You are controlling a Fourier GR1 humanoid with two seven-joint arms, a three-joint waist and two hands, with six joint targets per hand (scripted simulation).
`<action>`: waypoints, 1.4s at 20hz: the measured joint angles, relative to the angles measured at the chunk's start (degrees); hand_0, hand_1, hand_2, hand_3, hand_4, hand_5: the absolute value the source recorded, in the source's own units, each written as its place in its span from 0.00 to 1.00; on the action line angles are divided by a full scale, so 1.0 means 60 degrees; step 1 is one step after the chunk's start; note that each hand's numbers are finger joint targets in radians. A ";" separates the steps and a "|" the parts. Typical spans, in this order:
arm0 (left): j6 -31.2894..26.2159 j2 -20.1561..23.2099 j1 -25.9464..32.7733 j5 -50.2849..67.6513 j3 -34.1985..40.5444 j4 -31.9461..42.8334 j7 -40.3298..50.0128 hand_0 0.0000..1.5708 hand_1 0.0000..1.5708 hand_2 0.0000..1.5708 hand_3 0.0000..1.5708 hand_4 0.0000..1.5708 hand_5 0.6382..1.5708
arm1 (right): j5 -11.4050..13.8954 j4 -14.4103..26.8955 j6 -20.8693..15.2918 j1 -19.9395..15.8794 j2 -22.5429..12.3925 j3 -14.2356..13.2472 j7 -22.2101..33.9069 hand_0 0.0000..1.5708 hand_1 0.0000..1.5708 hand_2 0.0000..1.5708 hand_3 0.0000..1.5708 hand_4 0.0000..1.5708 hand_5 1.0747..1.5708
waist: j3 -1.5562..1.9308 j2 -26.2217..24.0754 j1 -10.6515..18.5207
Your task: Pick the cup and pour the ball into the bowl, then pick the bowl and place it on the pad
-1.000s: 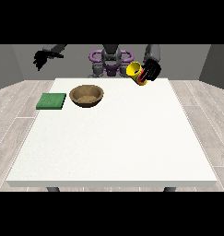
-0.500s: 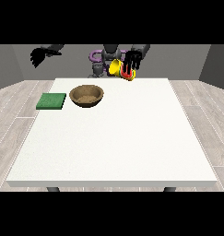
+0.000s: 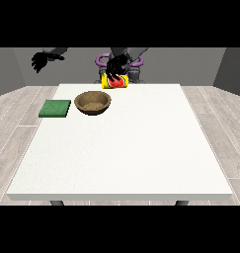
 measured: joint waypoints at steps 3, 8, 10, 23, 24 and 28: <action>-0.0735 -0.0289 -0.0166 -0.0956 -0.0834 0.0229 0.0248 0.94 0.94 1.00 1.00 0.94 0.64 | 0.0029 0.0161 -0.0022 -0.0026 0.0009 -0.0008 -0.0035 0.00 0.00 0.00 0.00 0.00 1.00 | -0.0004 -0.0114 0.0079; -0.1659 -0.0475 -0.0296 -0.1956 -0.1575 0.0329 0.0073 0.92 0.92 1.00 1.00 0.97 0.53 | 0.0010 0.0287 -0.0008 0.0051 -0.0076 -0.0087 -0.0047 0.00 0.00 0.00 0.00 0.00 1.00 | -0.0016 -0.0325 0.0209; -0.1811 -0.0460 -0.0379 -0.2276 -0.1661 0.0306 0.0014 0.92 0.92 1.00 1.00 0.97 0.53 | 0.0018 0.0318 0.0117 0.0053 -0.0235 -0.0118 -0.0104 0.00 0.00 0.00 0.00 0.00 1.00 | -0.0016 -0.0195 0.0242; 0.0726 -0.0610 0.1150 0.1954 0.2820 -0.1928 0.0073 0.36 0.36 0.00 0.00 0.57 0.93 | -0.0090 0.0326 -0.0853 0.0228 0.0294 -0.0276 0.0495 0.00 0.00 0.00 0.00 0.23 0.99 | -0.0145 -0.0114 0.1518; 0.1055 -0.0683 0.1417 0.2582 0.3240 -0.2176 -0.0012 0.00 0.00 0.00 0.00 0.40 1.00 | -0.0106 0.0275 -0.0888 0.0209 0.0347 -0.0279 0.0456 0.00 0.00 0.00 0.00 0.22 0.99 | -0.0167 0.0026 0.1532; 0.1899 -0.0851 0.2518 0.5440 0.4369 -0.3225 -0.0734 0.00 0.00 0.00 0.00 0.00 0.98 | -0.0083 0.0057 -0.1015 -0.0045 0.0650 -0.0112 0.0378 0.00 0.00 0.00 0.00 0.18 0.99 | -0.0225 0.0770 0.1359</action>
